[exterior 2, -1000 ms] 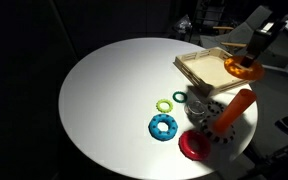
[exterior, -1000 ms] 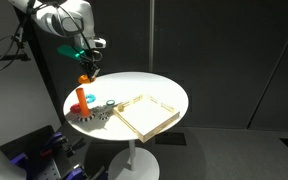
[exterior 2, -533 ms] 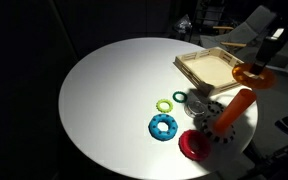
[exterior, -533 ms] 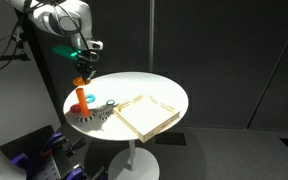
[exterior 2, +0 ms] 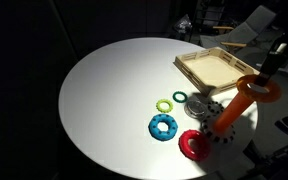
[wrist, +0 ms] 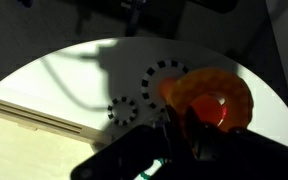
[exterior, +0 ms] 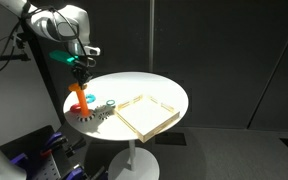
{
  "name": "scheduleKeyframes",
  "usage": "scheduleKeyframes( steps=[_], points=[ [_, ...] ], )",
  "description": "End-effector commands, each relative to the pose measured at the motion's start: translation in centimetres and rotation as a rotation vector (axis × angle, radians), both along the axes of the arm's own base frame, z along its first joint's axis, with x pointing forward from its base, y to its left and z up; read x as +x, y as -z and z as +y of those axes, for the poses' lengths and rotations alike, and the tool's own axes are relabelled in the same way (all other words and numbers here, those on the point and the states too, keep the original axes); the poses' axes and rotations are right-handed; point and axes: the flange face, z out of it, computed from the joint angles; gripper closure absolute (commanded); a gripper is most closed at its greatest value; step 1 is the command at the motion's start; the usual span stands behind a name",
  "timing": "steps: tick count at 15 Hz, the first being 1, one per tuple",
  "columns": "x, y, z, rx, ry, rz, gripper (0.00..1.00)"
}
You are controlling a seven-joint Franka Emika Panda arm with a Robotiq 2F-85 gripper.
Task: Pick up the orange ring and put it on the ring holder
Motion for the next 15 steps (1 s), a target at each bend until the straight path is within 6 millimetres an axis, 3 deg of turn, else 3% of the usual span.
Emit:
scheduleKeyframes(
  steps=[1, 15],
  points=[
    [-1.1, -0.1, -0.3, -0.008, -0.028, 0.006, 0.95],
    [-1.8, 0.9, -1.2, -0.026, -0.025, -0.182, 0.95]
  ],
)
